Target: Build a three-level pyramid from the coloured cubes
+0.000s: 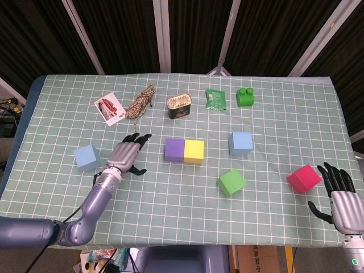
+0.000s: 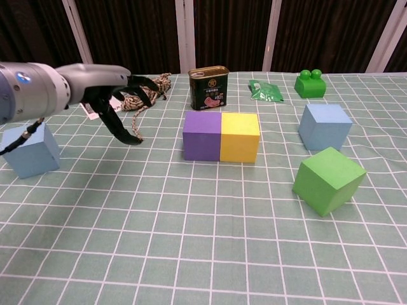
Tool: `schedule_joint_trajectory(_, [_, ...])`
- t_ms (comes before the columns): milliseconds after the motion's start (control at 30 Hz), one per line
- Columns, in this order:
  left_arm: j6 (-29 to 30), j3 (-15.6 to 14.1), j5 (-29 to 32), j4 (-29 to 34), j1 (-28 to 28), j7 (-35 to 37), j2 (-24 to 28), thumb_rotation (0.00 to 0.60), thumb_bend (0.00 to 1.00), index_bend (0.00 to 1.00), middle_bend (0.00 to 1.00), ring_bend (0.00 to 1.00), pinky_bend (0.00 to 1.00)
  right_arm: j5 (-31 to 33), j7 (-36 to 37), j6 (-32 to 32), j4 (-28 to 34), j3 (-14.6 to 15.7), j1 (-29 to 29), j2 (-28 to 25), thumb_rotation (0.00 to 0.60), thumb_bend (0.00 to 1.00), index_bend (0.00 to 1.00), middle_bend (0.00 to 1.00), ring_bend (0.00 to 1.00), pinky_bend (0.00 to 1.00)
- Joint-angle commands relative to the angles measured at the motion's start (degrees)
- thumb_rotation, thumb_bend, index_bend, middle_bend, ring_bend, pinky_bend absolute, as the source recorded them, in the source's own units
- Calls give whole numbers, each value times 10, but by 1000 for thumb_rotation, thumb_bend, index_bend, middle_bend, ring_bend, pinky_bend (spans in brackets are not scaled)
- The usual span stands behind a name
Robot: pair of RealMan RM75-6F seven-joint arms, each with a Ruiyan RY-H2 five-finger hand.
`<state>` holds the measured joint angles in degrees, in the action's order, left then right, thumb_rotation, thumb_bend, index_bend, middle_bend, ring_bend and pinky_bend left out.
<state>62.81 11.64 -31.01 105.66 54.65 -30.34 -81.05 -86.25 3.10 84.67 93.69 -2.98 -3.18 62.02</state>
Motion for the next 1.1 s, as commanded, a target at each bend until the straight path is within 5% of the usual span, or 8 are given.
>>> schedule_joint_trajectory(33, [61,-16,-92,44,-51,36,50,600,225,0,81,0,67,1,-1,0,1,0,0,0,600,294,0,0,0,0])
schedule_joint_trajectory(500, [251,-144,-360,64,-226,79,137,600,123,0,0,0,59,9,-19,-5,21,-6,-4,-6,600,259,0,0,0,0])
schedule_joint_trajectory(767, [283,-149,-406,96,-270,96,188,600,99,0,0,0,59,-4,-52,-21,61,-14,-25,-27,600,210,0,0,0,0])
schedule_joint_trajectory(1100, [258,-125,-411,93,-283,110,197,600,100,0,0,0,59,-68,-96,-158,93,5,-112,-81,600,206,0,1,0,0])
